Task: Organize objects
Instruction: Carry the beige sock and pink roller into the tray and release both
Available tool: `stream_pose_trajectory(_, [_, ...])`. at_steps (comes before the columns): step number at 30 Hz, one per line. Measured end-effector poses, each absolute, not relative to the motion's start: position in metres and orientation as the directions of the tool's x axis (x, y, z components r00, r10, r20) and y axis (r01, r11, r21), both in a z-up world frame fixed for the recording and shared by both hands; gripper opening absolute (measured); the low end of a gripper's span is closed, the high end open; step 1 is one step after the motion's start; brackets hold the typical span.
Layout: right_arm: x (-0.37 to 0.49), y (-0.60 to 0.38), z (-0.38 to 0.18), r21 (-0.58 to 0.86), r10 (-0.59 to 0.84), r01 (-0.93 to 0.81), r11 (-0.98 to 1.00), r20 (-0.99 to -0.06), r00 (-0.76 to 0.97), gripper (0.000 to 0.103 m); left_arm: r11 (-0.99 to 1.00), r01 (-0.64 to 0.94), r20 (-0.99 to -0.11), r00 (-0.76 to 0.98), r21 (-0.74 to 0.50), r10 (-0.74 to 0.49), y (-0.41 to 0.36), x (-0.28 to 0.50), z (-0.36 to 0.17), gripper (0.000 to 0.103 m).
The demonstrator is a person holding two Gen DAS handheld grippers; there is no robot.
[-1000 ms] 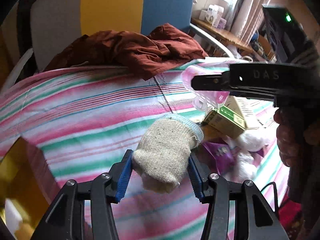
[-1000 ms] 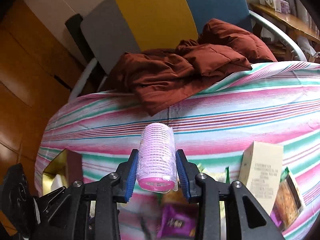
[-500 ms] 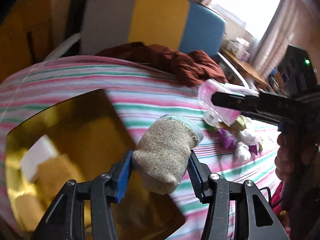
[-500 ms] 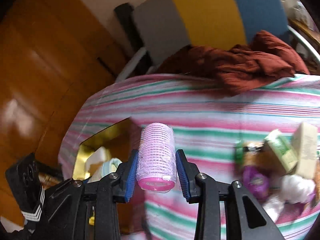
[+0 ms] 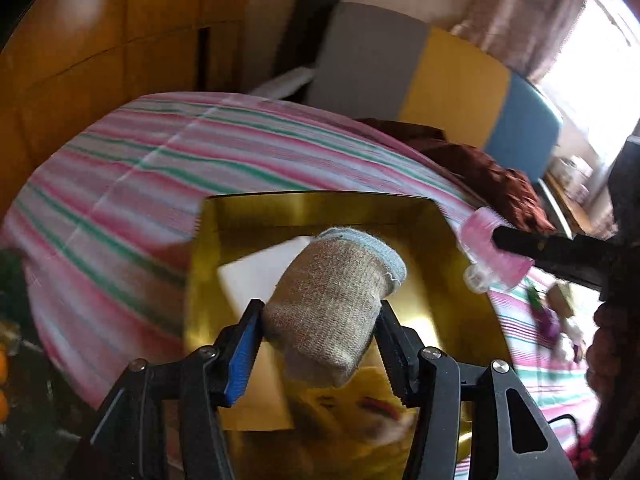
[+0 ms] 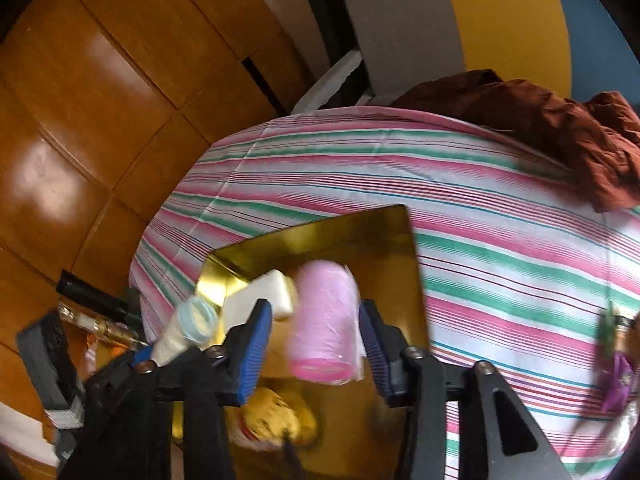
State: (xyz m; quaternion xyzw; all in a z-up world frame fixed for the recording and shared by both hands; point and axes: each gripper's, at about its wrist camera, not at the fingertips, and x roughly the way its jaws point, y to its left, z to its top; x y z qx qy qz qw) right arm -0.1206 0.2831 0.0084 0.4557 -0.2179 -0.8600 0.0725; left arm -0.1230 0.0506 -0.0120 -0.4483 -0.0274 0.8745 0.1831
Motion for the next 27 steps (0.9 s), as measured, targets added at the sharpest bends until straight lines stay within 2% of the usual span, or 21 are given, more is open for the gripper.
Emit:
stream_pose_trajectory(5, [-0.124, 0.264, 0.014, 0.436, -0.331, -0.048, -0.899, -0.747, -0.576, 0.048, -0.947, -0.240, -0.775, -0.549, -0.214, 0.314, 0.024, -0.121, -0.021, 0.068])
stream_pose_trajectory(10, [-0.102, 0.251, 0.014, 0.360, -0.283, -0.024, -0.932, -0.769, -0.574, 0.048, -0.955, -0.226, -0.764, -0.577, -0.192, 0.290, 0.016, -0.109, -0.021, 0.070])
stream_pose_trajectory(14, [-0.079, 0.237, 0.014, 0.239, -0.184, -0.012, -0.971, -0.779, -0.600, 0.048, -0.960, -0.221, -0.743, -0.611, -0.173, 0.274, 0.017, -0.094, -0.016, 0.077])
stream_pose_trajectory(18, [-0.058, 0.227, 0.013, 0.151, -0.107, -0.015, -0.988, -0.765, -0.635, 0.049, -0.963, -0.226, -0.724, -0.639, -0.147, 0.260, 0.022, -0.080, -0.010, 0.077])
stream_pose_trajectory(27, [-0.020, 0.219, 0.011, 0.063, -0.021, -0.035, -0.997, -0.726, -0.688, 0.050, -0.971, -0.230, -0.674, -0.708, -0.060, 0.210, 0.030, -0.048, 0.004, 0.083])
